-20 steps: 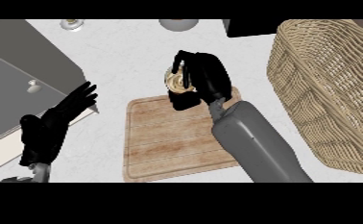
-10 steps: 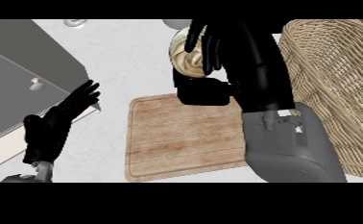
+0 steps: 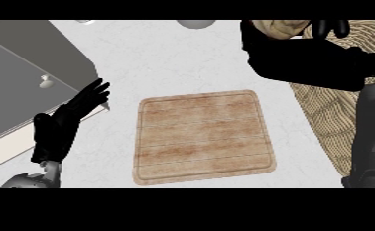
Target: Pick the cupcake from the cutting board and place it in the basket
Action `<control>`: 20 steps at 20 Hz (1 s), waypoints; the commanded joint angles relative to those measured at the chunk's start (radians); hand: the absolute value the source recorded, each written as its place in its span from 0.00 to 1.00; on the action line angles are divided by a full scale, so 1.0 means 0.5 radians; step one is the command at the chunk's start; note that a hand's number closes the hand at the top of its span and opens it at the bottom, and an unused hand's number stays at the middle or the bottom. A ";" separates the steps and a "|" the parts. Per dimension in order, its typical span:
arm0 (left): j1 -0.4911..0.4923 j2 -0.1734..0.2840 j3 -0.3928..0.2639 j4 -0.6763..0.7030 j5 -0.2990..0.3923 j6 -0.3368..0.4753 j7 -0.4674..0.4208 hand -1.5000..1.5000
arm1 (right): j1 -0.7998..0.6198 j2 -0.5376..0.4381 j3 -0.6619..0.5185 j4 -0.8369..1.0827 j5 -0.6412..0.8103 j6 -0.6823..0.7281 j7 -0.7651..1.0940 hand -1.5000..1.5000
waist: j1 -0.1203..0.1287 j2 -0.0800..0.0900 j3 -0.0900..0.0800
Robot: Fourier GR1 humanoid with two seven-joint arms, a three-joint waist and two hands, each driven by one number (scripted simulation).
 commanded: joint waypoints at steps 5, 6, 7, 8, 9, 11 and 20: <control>-0.013 0.034 0.097 0.141 -0.024 0.056 0.079 0.50 | 0.006 -0.580 -0.109 0.267 -0.025 0.578 0.092 1.00 | 0.003 0.037 -0.018; 0.019 0.009 0.073 0.152 -0.019 0.052 0.061 0.50 | 0.007 -0.655 -0.145 0.335 -0.057 0.631 0.042 1.00 | 0.008 0.041 -0.019; -0.035 0.035 0.094 0.121 -0.034 0.061 0.101 0.50 | -0.018 -0.696 -0.154 0.364 -0.073 0.683 0.053 1.00 | 0.017 0.036 -0.018; -0.049 0.035 0.110 0.202 0.002 0.011 0.071 0.50 | 0.010 -0.720 -0.234 0.383 -0.146 0.682 -0.002 1.00 | 0.018 0.044 -0.017; -0.106 0.021 0.103 0.152 -0.021 0.058 0.156 0.50 | 0.040 -0.733 -0.228 0.421 -0.137 0.695 0.020 1.00 | 0.021 0.042 -0.015; -0.112 0.023 0.133 0.234 0.011 0.010 0.089 0.50 | 0.138 -0.887 -0.312 0.435 -0.150 0.717 -0.136 1.00 | 0.016 0.049 -0.015; -0.179 -0.030 0.136 0.341 -0.049 0.014 0.041 0.50 | 0.583 -1.187 -0.706 0.487 -0.331 0.765 -0.710 1.00 | 0.049 0.054 -0.011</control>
